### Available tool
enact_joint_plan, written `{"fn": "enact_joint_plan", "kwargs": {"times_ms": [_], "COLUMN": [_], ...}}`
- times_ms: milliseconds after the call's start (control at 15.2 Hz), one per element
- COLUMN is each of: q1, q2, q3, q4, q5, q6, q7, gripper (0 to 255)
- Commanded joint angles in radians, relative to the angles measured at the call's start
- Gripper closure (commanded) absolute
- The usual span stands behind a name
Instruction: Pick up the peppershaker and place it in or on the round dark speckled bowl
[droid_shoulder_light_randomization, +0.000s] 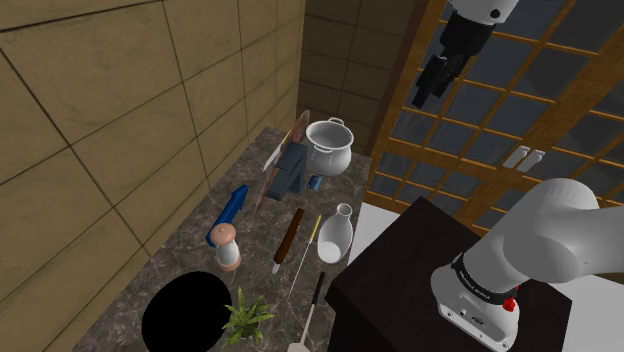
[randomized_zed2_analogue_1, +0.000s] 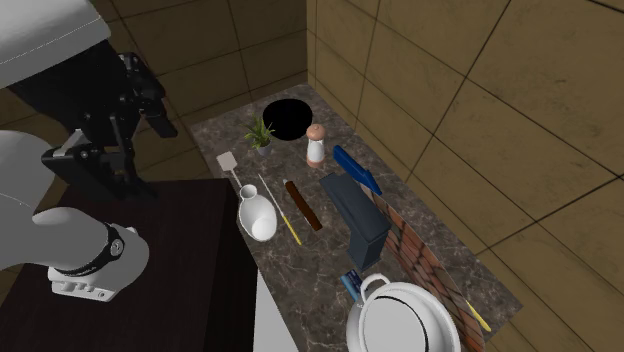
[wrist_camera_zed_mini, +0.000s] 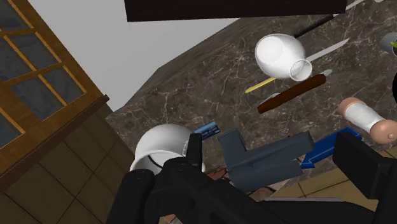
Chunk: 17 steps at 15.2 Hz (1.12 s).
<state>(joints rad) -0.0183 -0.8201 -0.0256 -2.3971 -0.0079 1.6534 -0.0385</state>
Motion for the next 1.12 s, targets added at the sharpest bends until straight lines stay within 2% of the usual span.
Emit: {"fn": "enact_joint_plan", "kwargs": {"times_ms": [0, 528, 1056], "q1": [0.000, 0.059, 0.116], "q2": [0.000, 0.140, 0.356], "q3": [0.000, 0.090, 0.181], "q4": [0.000, -0.090, -0.100], "q5": [0.000, 0.084, 0.150], "q6": [0.000, 0.223, 0.450], "q7": [0.000, 0.079, 0.148], "gripper": [0, 0, 0]}}
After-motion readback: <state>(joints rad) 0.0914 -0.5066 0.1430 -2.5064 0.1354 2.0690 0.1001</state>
